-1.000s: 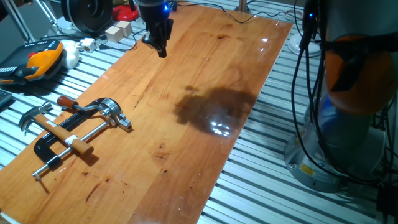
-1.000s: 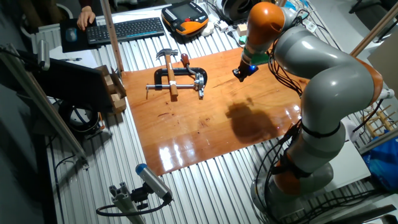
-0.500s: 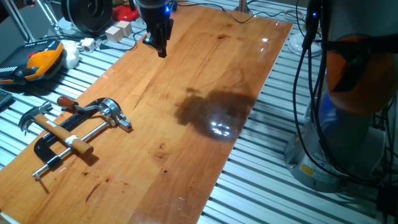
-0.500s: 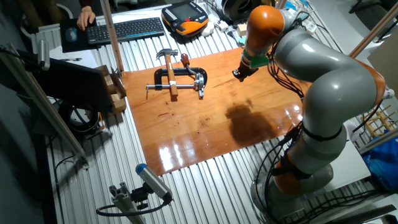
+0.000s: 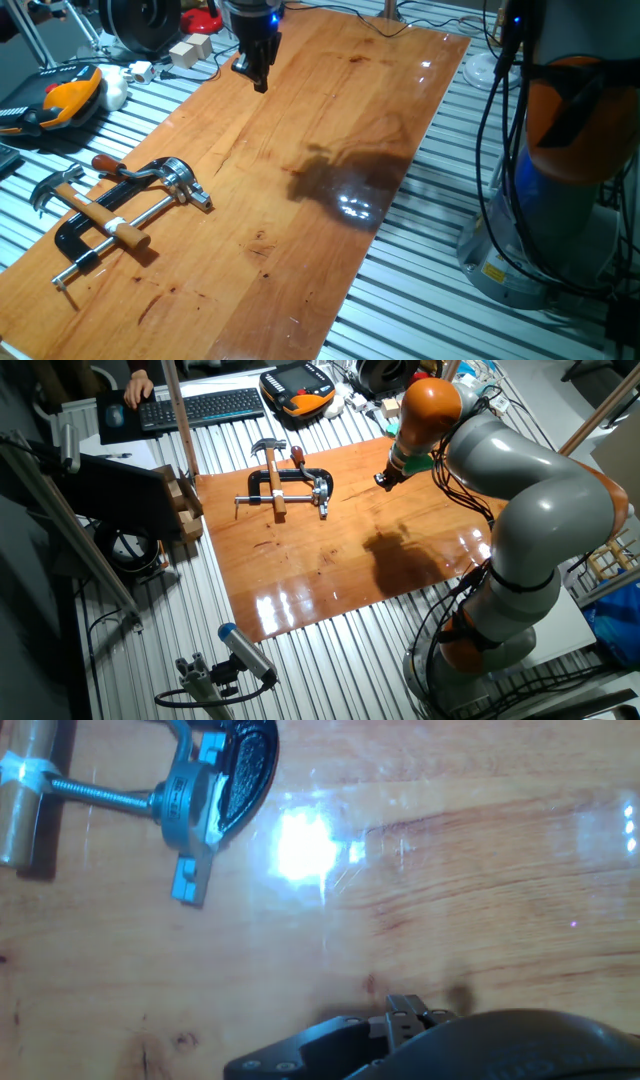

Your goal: Pull up the lever

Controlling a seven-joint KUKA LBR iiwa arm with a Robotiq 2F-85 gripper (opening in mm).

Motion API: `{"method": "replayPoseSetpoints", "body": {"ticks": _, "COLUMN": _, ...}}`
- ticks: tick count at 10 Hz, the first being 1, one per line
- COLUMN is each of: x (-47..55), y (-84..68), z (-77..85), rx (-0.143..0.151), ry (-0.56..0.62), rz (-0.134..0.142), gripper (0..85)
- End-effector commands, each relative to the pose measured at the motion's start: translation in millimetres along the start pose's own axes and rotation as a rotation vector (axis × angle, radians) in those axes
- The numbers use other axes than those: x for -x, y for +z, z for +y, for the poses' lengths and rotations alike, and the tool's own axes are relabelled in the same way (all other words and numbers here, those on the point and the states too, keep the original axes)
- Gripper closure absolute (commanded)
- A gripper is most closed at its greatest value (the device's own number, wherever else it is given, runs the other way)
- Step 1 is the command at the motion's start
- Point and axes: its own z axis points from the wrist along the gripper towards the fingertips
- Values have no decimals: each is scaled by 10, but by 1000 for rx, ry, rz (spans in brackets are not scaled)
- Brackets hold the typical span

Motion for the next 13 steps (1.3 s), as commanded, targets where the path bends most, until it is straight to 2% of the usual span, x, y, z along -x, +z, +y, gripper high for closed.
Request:
{"method": "replayPoseSetpoints", "body": {"ticks": 1, "x": 0, "y": -2, "z": 1, "rx": 1, "ry": -1, "rz": -11, "gripper": 850}}
{"method": "replayPoseSetpoints", "body": {"ticks": 2, "x": 0, "y": -2, "z": 1, "rx": 3, "ry": 5, "rz": -10, "gripper": 850}}
{"method": "replayPoseSetpoints", "body": {"ticks": 4, "x": 0, "y": -2, "z": 1, "rx": 2, "ry": 11, "rz": 24, "gripper": 850}}
{"method": "replayPoseSetpoints", "body": {"ticks": 5, "x": 0, "y": -2, "z": 1, "rx": 5, "ry": 11, "rz": 29, "gripper": 850}}
{"method": "replayPoseSetpoints", "body": {"ticks": 6, "x": 0, "y": -2, "z": 1, "rx": -8, "ry": 14, "rz": 26, "gripper": 850}}
{"method": "replayPoseSetpoints", "body": {"ticks": 7, "x": 0, "y": -2, "z": 1, "rx": -7, "ry": 14, "rz": 29, "gripper": 850}}
{"method": "replayPoseSetpoints", "body": {"ticks": 8, "x": 0, "y": -2, "z": 1, "rx": 8, "ry": 19, "rz": 32, "gripper": 850}}
{"method": "replayPoseSetpoints", "body": {"ticks": 9, "x": 0, "y": -2, "z": 1, "rx": -10, "ry": 23, "rz": 30, "gripper": 850}}
{"method": "replayPoseSetpoints", "body": {"ticks": 13, "x": 0, "y": -2, "z": 1, "rx": -10, "ry": 10, "rz": 30, "gripper": 850}}
